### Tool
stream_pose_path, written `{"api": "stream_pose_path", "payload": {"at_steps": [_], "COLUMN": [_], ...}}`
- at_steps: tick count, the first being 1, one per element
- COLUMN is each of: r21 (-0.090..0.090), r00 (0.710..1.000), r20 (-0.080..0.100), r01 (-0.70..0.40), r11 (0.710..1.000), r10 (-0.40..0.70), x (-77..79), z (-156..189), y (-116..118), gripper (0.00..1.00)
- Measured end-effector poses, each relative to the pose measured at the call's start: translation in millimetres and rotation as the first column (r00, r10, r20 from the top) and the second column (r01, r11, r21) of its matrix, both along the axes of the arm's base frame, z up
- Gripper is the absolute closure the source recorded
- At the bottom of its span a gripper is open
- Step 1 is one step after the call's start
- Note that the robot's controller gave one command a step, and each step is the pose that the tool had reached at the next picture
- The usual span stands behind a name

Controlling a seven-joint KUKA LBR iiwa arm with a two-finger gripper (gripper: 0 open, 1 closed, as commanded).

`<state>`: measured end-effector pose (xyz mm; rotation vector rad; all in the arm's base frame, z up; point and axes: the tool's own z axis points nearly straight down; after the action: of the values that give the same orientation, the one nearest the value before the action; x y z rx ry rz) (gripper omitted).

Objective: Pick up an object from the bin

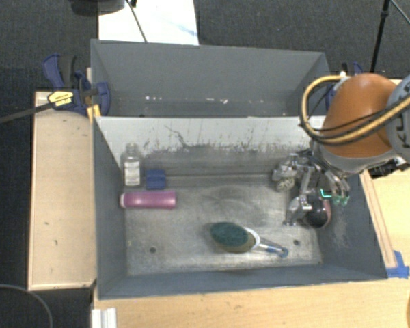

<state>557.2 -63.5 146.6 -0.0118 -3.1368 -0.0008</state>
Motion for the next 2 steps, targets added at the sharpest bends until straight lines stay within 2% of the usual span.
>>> {"api": "stream_pose_path", "payload": {"at_steps": [1,2], "r21": [-0.001,-0.003], "r00": [0.98,0.979], "r20": [0.016,0.019], "r01": [-0.201,-0.204], "r11": [0.98,0.979], "r10": [0.201,0.204], "x": [-62.4,-60.8], "z": [-74.4,-72.8], "y": [41.5,40.6], "gripper": [0.0,1.0]}}
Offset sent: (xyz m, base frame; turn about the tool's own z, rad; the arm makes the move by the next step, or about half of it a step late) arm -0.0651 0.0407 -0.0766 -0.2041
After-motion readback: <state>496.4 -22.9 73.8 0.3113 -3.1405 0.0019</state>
